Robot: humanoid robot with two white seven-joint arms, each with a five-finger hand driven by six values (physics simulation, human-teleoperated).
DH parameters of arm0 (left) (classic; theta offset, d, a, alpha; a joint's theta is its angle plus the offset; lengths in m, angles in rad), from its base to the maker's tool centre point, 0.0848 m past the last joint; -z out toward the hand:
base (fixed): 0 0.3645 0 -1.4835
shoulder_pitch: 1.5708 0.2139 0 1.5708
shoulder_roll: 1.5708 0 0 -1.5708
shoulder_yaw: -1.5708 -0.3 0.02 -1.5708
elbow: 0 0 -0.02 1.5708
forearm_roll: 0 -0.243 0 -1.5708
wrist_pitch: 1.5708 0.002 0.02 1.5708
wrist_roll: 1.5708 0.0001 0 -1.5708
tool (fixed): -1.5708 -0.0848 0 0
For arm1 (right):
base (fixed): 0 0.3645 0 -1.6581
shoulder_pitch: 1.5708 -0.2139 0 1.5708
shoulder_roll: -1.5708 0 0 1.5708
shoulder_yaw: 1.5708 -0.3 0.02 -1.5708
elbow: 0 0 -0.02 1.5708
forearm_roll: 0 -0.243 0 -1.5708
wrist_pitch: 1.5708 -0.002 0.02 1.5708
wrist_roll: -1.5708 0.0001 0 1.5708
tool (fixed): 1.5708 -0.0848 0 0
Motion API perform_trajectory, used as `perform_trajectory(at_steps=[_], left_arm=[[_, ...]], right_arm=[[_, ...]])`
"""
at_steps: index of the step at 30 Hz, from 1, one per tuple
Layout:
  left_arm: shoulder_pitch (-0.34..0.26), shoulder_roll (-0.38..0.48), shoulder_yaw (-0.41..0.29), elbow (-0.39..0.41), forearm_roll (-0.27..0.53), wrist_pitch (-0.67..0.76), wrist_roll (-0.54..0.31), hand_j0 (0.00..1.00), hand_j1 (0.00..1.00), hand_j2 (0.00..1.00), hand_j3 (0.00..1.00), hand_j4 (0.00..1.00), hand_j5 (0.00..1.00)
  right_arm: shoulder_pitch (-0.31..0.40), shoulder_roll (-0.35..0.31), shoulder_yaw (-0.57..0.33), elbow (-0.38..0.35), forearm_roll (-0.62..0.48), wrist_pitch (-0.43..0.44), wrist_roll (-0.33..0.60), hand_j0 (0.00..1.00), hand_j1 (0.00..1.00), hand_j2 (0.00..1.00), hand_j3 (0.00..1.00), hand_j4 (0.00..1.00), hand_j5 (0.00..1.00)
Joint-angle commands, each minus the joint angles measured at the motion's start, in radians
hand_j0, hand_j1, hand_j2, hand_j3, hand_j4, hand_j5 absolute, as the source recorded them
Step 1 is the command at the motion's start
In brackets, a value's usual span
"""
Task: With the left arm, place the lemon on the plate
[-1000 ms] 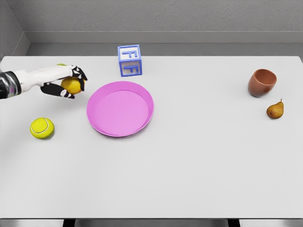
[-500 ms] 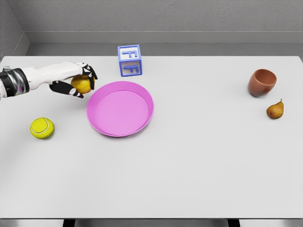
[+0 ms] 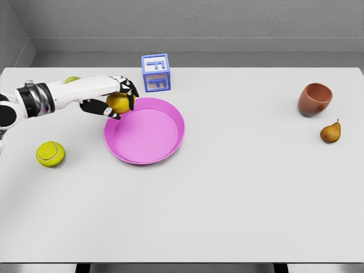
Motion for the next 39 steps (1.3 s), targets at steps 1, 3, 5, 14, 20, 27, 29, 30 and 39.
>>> perform_trajectory(at_steps=[1, 3, 5, 14, 20, 27, 29, 30, 39], left_arm=[[0.000, -0.013, 0.000, -0.007, 0.002, 0.001, 0.002, 0.40, 0.40, 0.40, 0.40, 0.40, 0.40], [0.002, -0.019, -0.003, -0.022, 0.001, 0.001, 0.002, 0.40, 0.40, 0.40, 0.40, 0.40, 0.40], [0.002, -0.027, -0.005, -0.031, 0.001, 0.001, 0.002, 0.40, 0.40, 0.40, 0.40, 0.40, 0.40], [0.009, -0.036, -0.005, -0.033, -0.007, 0.005, 0.002, 0.99, 0.99, 0.99, 0.99, 0.99, 0.99], [0.009, -0.025, -0.003, -0.039, -0.004, 0.001, 0.002, 1.00, 1.00, 1.00, 1.00, 1.00, 1.00], [0.032, 0.125, 0.024, -0.160, 0.081, -0.176, 0.002, 1.00, 1.00, 1.00, 1.00, 1.00, 1.00], [0.112, 0.136, 0.121, -0.189, 0.082, -0.228, 0.002, 1.00, 1.00, 1.00, 1.00, 1.00, 1.00], [0.143, 0.144, 0.161, -0.202, 0.082, -0.250, 0.002, 1.00, 1.00, 1.00, 1.00, 1.00, 1.00], [0.247, 0.200, 0.267, -0.209, 0.079, -0.250, 0.002, 1.00, 1.00, 1.00, 1.00, 1.00, 1.00]], right_arm=[[0.000, 0.000, 0.000, 0.000, 0.000, 0.000, 0.000, 1.00, 1.00, 1.00, 1.00, 1.00, 1.00], [0.000, 0.000, 0.000, 0.000, 0.000, 0.000, 0.000, 1.00, 1.00, 1.00, 1.00, 1.00, 1.00], [0.000, 0.000, 0.000, 0.000, 0.000, 0.000, 0.000, 1.00, 1.00, 1.00, 1.00, 1.00, 1.00], [0.000, 0.000, 0.000, 0.000, 0.000, 0.000, 0.000, 1.00, 1.00, 1.00, 1.00, 1.00, 1.00], [0.000, 0.000, 0.000, 0.000, 0.000, 0.000, 0.000, 1.00, 1.00, 1.00, 1.00, 1.00, 1.00], [0.000, 0.000, 0.000, 0.000, 0.000, 0.000, 0.000, 1.00, 1.00, 1.00, 1.00, 1.00, 1.00], [0.000, 0.000, 0.000, 0.000, 0.000, 0.000, 0.000, 1.00, 1.00, 1.00, 1.00, 1.00, 1.00], [0.000, 0.000, 0.000, 0.000, 0.000, 0.000, 0.000, 1.00, 1.00, 1.00, 1.00, 1.00, 1.00], [0.000, 0.000, 0.000, 0.000, 0.000, 0.000, 0.000, 1.00, 1.00, 1.00, 1.00, 1.00, 1.00]])
